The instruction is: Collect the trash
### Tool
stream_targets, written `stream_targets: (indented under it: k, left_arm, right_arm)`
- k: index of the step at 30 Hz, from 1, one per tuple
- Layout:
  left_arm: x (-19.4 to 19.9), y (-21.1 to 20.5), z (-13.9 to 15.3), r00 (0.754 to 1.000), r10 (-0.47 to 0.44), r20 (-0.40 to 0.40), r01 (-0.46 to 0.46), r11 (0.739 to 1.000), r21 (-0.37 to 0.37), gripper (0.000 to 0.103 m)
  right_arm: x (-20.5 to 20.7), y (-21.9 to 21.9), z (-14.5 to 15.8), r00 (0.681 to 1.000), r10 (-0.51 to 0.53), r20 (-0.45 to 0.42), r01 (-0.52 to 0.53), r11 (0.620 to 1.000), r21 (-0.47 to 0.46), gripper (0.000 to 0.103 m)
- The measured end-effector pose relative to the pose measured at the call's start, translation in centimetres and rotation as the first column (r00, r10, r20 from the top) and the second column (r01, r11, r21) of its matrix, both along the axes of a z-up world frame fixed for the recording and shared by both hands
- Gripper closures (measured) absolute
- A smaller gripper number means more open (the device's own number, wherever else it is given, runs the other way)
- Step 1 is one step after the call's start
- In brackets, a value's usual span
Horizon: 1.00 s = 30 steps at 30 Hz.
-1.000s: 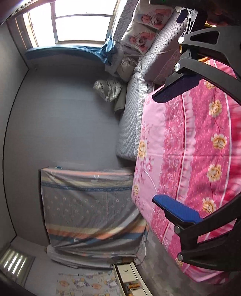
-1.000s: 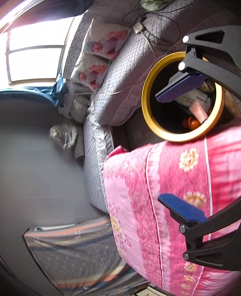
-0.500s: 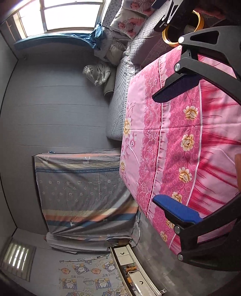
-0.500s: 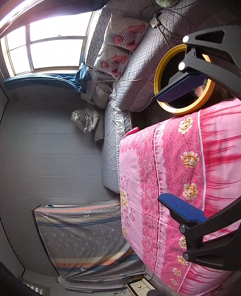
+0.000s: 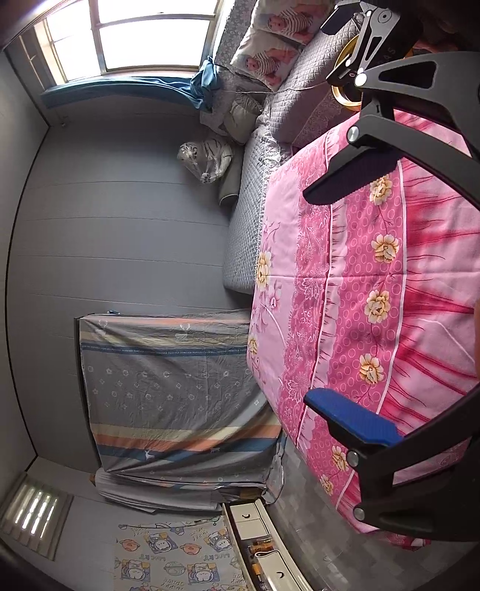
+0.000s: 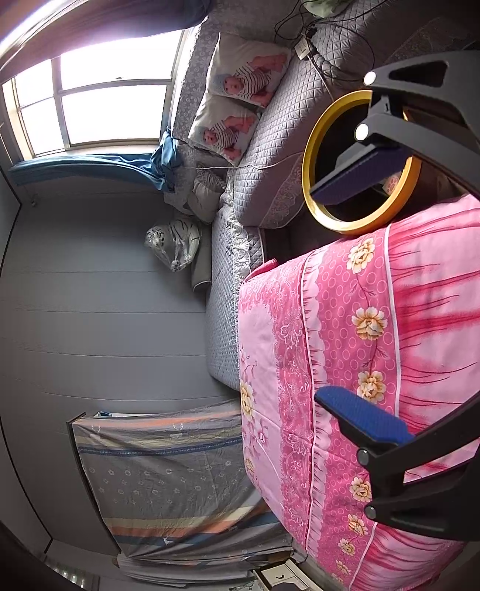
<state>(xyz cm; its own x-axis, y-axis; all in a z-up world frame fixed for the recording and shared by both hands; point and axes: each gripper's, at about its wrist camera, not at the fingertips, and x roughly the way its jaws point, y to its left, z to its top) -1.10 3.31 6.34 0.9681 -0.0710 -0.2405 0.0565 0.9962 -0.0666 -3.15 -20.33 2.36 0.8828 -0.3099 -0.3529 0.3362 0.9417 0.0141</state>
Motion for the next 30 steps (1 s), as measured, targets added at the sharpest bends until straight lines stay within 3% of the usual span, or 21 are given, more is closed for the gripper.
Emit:
stream_targets:
  k: [30]
  left_arm:
    - [0.3, -1.8, -0.6, 0.998, -0.06, 0.001, 0.06, 0.998, 0.003, 0.008]
  right_arm:
    - [0.3, -0.9, -1.2, 0.999, -0.021, -0.03, 0.022, 0.999, 0.038, 0.008]
